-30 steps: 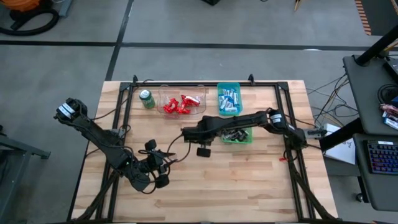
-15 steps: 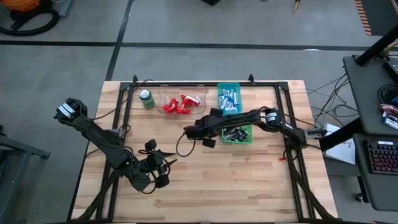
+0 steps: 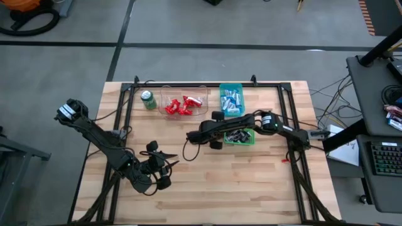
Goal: Sort candy
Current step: Put the red chocolate bar into the transparent bin
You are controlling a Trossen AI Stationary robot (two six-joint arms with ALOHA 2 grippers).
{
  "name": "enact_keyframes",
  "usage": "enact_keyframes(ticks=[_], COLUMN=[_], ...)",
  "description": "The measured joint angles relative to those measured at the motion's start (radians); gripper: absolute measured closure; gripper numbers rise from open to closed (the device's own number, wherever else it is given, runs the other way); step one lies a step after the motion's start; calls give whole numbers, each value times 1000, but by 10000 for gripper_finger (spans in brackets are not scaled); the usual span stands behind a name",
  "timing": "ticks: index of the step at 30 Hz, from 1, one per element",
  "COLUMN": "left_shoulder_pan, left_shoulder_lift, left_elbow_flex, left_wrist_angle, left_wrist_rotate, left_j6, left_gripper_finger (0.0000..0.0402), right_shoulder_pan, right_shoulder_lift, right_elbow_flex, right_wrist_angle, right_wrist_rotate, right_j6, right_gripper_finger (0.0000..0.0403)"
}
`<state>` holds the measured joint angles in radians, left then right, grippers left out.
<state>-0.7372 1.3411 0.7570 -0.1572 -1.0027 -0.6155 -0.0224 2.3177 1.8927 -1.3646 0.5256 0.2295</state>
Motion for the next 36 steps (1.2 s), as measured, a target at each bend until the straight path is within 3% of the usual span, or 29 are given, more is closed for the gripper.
enact_keyframes(ticks=[5,11,20,26,31,36], left_shoulder_pan=[0,0,0,0,0,0], left_shoulder_lift=[0,0,0,0,0,0], left_elbow_flex=[0,0,0,1,2,1], left_wrist_angle=[0,0,3,8,8,4], left_wrist_rotate=[0,0,-1,-3,-9,3], left_j6=[0,0,0,-5,-6,-6], left_gripper_finger=[299,299,299,299,299,299], right_shoulder_pan=[25,82,159,146,109,91], right_shoulder_lift=[-2,-21,-93,-156,-167,-161], right_elbow_flex=[0,41,127,120,109,77], right_wrist_angle=[32,77,86,89,90,99], right_wrist_rotate=[-33,-147,-155,-309,-316,-319], right_j6=[-49,-81,-99,64,168,193], right_gripper_finger=[377,377,377,377,360,311])
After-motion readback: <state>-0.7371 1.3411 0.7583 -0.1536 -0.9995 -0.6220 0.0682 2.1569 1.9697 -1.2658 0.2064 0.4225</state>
